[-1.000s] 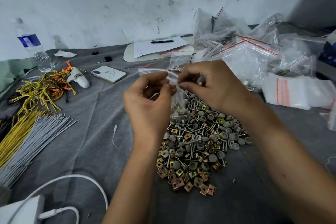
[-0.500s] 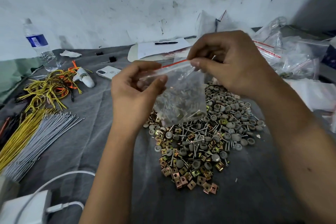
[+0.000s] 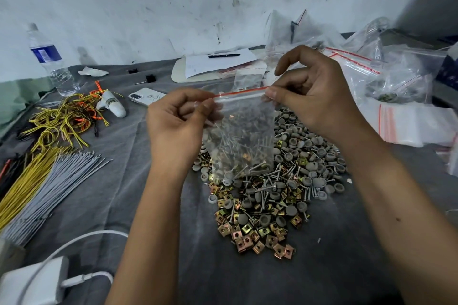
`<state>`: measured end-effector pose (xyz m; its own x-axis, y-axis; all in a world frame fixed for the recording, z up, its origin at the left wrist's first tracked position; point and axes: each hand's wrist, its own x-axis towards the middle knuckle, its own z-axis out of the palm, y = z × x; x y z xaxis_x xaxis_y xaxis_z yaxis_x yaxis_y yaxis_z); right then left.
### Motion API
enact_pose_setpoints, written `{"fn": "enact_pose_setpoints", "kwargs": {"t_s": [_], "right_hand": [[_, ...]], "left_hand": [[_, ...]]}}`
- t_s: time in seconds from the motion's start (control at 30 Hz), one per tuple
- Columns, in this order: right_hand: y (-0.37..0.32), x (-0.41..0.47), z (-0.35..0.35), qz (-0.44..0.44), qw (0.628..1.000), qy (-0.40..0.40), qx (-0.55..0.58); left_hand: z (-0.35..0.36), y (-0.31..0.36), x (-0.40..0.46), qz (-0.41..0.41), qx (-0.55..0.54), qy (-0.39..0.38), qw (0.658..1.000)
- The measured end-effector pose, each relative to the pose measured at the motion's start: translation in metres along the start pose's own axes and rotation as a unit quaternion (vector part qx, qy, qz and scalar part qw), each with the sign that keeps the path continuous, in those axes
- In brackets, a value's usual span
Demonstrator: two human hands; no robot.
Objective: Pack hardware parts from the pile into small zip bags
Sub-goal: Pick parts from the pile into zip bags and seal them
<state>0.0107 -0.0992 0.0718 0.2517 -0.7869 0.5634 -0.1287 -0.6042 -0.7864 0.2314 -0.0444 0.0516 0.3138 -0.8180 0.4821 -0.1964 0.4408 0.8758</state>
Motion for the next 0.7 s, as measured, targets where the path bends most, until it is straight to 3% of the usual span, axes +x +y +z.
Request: {"fn": "enact_pose_setpoints", "kwargs": {"t_s": [0.1,0.17,0.23,0.33,0.53,0.7], "right_hand": [[-0.001,-0.002,0.002,-0.008,1.000,-0.009,-0.018],[-0.003,-0.001,0.005,-0.017,0.998,-0.028,-0.045],[-0.004,-0.002,0.009,-0.031,0.995,-0.051,-0.084],[-0.002,-0.002,0.013,-0.044,0.992,-0.044,-0.108],[0.009,-0.007,0.018,0.011,0.994,-0.034,-0.103],[0.009,-0.013,0.018,-0.030,0.995,-0.039,-0.092]], "left_hand": [[-0.003,-0.004,0.003,0.024,0.100,-0.006,0.995],[-0.003,-0.003,0.005,0.114,0.251,-0.034,0.961],[0.002,-0.002,0.007,0.198,0.321,-0.070,0.923],[0.012,0.002,0.009,0.209,0.299,-0.097,0.926],[0.015,0.005,0.005,0.164,0.253,-0.092,0.949],[0.018,0.007,0.002,0.137,0.275,-0.113,0.945]]}}
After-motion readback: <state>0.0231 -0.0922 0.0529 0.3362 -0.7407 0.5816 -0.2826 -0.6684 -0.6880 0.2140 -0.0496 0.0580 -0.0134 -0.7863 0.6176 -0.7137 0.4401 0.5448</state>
